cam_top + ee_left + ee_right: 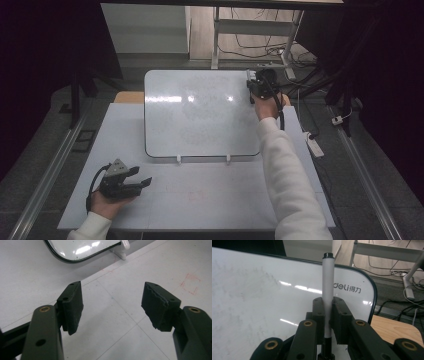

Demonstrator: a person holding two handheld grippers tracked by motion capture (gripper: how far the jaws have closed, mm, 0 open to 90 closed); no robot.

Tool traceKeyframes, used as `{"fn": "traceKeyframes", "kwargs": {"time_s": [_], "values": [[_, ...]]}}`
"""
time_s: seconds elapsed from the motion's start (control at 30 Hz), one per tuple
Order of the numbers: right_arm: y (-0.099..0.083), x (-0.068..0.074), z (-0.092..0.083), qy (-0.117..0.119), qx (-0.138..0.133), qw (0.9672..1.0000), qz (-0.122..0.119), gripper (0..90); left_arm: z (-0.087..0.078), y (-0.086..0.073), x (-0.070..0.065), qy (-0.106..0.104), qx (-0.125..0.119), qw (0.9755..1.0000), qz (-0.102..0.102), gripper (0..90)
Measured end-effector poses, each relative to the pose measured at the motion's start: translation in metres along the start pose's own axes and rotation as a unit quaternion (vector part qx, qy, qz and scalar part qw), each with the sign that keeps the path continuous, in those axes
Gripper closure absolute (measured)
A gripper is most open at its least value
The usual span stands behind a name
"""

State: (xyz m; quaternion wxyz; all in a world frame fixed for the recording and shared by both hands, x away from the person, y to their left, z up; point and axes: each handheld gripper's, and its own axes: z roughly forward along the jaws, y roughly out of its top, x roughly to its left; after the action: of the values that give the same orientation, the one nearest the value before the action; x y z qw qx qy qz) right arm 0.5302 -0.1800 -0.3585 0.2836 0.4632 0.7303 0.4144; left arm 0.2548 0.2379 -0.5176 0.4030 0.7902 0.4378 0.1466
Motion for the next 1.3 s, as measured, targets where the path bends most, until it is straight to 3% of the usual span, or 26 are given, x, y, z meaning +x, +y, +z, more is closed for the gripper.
{"fn": "traceKeyframes", "kwargs": {"time_s": [0.47, 0.8, 0.93, 1.03, 1.3], "values": [[-0.003, -0.003, 0.004, -0.004, -0.008, 0.9999, -0.012, 79.0, 0.0, -0.001, 0.0, 0.001, 0.0, 1.0, 0.001, 33.8], [-0.004, -0.002, -0.004, -0.007, -0.025, 0.9994, -0.023, 66.1, -0.001, -0.001, 0.001, 0.001, -0.002, 1.0, -0.001, 33.9], [-0.012, -0.005, -0.021, 0.017, -0.048, 0.9984, -0.026, 60.7, -0.002, -0.001, 0.002, 0.0, -0.004, 1.0, -0.002, 33.9], [-0.023, -0.009, -0.035, 0.048, -0.053, 0.997, -0.028, 56.5, -0.002, -0.001, 0.002, -0.001, -0.005, 1.0, -0.003, 33.8], [-0.075, -0.015, -0.081, 0.125, -0.07, 0.9886, -0.047, 50.1, -0.002, 0.0, 0.002, -0.008, -0.009, 0.9999, -0.007, 32.8]]}}
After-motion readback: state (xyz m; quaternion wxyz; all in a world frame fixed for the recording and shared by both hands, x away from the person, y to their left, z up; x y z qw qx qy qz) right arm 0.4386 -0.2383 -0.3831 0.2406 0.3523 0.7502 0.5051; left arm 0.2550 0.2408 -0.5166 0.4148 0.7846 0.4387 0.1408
